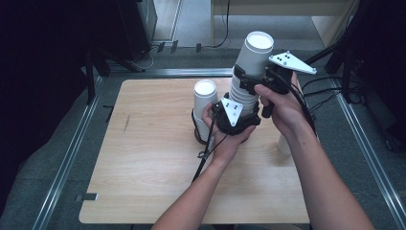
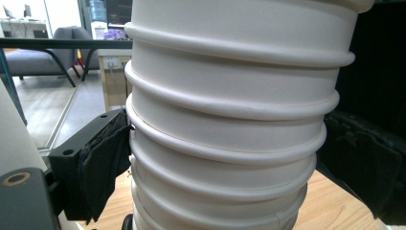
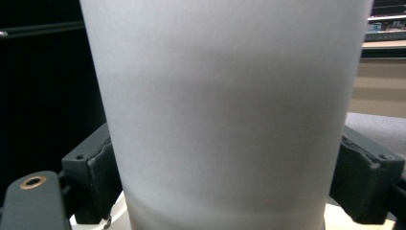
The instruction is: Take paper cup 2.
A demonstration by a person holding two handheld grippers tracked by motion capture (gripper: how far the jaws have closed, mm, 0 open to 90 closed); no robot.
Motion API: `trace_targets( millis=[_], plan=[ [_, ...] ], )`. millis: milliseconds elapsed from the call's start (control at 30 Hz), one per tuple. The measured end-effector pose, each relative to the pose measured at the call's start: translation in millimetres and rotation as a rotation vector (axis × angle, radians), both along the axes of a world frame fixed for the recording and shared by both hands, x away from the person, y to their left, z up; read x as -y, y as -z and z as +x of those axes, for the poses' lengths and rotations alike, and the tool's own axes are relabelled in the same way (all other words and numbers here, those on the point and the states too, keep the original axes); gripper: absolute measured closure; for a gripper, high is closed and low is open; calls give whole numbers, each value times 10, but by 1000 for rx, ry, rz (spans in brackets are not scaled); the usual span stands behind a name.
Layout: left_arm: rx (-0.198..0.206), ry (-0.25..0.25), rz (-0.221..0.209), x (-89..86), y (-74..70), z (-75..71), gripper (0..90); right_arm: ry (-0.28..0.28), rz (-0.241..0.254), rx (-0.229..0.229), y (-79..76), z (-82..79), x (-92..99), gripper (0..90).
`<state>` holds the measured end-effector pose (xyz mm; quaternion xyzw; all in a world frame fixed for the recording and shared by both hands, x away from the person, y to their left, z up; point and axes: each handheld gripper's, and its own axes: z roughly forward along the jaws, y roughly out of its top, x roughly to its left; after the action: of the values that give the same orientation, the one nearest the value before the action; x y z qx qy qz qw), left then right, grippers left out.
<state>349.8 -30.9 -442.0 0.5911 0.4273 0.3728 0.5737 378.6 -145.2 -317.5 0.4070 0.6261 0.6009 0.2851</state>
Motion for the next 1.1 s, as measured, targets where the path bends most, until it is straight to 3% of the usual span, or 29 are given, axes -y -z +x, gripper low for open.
trace_targets(
  millis=[1100],
  plan=[
    [-3,0,9,-5,0,-9,58,70,65,122,-338,-100,0,124]
  ],
)
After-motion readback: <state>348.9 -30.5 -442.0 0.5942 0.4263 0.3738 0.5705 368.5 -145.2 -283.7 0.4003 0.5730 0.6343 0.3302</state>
